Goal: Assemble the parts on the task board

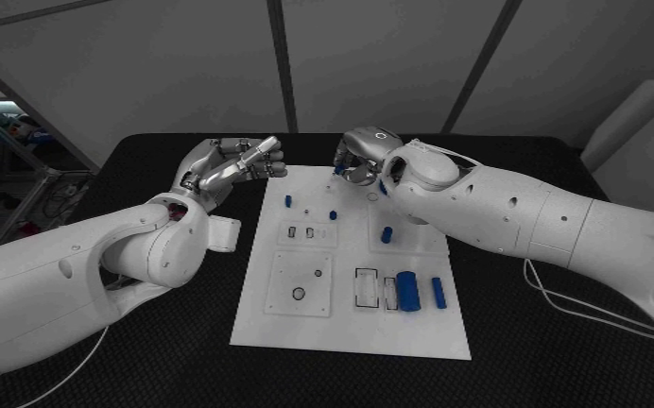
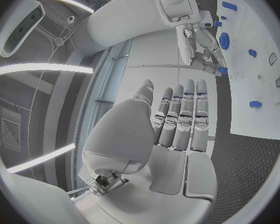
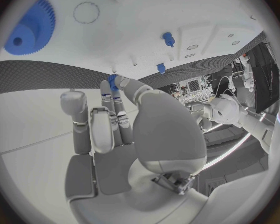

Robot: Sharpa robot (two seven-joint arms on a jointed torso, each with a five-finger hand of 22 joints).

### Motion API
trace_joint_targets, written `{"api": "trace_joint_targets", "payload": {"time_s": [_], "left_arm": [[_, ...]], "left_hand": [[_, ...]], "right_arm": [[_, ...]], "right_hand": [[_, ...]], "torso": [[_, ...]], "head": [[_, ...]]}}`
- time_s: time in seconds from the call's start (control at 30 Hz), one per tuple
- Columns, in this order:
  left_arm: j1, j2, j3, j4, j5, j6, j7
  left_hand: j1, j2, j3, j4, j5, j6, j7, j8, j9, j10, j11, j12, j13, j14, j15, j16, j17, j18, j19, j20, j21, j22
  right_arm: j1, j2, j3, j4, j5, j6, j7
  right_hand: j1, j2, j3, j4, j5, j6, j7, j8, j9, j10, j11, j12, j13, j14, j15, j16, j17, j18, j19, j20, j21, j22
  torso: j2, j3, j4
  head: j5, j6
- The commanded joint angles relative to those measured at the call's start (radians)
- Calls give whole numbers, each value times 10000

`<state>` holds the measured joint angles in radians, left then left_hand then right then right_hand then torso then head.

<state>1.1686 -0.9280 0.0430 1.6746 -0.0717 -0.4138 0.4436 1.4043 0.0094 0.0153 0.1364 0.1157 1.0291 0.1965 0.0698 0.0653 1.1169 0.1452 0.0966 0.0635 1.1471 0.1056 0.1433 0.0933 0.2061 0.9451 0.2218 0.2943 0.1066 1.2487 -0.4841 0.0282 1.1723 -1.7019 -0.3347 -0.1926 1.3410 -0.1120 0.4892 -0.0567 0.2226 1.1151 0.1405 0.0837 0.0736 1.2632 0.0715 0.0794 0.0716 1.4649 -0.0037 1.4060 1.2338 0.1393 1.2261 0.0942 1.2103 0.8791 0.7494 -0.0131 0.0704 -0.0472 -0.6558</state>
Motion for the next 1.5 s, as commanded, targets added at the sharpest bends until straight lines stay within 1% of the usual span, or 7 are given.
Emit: {"api": "trace_joint_targets", "payload": {"time_s": [0.03,0.37,0.57,0.7,0.93,1.1,1.5], "left_arm": [[26,8,14,28,-15,101,43],[48,28,18,36,-15,100,43],[59,37,20,38,-15,97,42],[64,61,22,34,-15,95,33],[81,89,31,36,-14,93,21],[97,103,34,38,-14,96,17],[128,136,35,17,-14,100,9]], "left_hand": [[-11,-36,-4,-66,-60,3,74,-46,-16,-20,52,-33,1,48,21,-40,18,-226,64,-10,-66,-12],[-2,-27,6,-87,-64,-2,74,-55,-14,-28,55,-62,2,50,24,-60,23,-226,70,-7,-81,-24],[-2,-27,6,-87,-64,-2,74,-55,-14,-28,55,-62,2,50,24,-60,23,-226,70,-7,-81,-24],[-2,-27,6,-87,-64,-2,74,-55,-14,-28,55,-62,2,50,24,-60,23,-226,70,-7,-81,-24],[-2,-27,6,-87,-64,-2,74,-55,-14,-28,55,-62,2,50,24,-60,23,-226,70,-7,-81,-24],[-2,-27,6,-87,-64,-2,74,-55,-14,-28,55,-62,2,50,24,-60,23,-226,70,-7,-81,-24],[-2,-27,6,-87,-64,-2,74,-55,-14,-28,55,-62,2,50,24,-60,23,-226,70,-7,-81,-24]], "right_arm": [[26,102,7,-111,-61,13,51],[27,324,5,-388,-61,161,88],[28,477,5,-597,-61,290,112],[29,582,4,-755,-61,440,126],[28,757,2,-966,-61,690,94],[28,855,1,-1107,-61,760,90],[28,1046,0,-1327,-61,864,124]], "right_hand": [[-8,-24,63,4,34,70,9,24,7,71,-28,-62,11,477,-79,31,-9,-100,57,-10,40,7],[-29,-46,56,10,34,67,9,15,3,61,-24,-77,8,477,-77,38,-1,-102,65,-8,58,23],[-45,-50,55,20,31,64,11,8,1,55,-22,-86,6,478,-75,42,3,-99,58,-7,57,10],[-56,-55,52,26,28,62,12,4,0,53,-20,-91,5,478,-74,44,4,-96,51,-6,54,-3],[-61,-57,51,29,26,61,13,2,-1,50,-19,-94,5,476,-73,41,-3,-93,42,-6,47,-20],[-76,-60,49,39,21,55,15,-6,-4,41,-16,-103,3,476,-70,44,-1,-91,35,-4,46,-28],[-152,-124,38,75,-18,-31,41,-76,-29,-103,21,-171,-25,457,-41,25,-55,-75,-37,14,11,-119]], "torso": [[10,2,-4],[6,2,-4],[12,12,-27],[6,6,-13],[17,10,-35],[19,2,-15],[16,6,-33]], "head": [[13,-27],[34,-53],[59,-67],[66,-84],[81,-108],[62,-116],[105,-140]]}}
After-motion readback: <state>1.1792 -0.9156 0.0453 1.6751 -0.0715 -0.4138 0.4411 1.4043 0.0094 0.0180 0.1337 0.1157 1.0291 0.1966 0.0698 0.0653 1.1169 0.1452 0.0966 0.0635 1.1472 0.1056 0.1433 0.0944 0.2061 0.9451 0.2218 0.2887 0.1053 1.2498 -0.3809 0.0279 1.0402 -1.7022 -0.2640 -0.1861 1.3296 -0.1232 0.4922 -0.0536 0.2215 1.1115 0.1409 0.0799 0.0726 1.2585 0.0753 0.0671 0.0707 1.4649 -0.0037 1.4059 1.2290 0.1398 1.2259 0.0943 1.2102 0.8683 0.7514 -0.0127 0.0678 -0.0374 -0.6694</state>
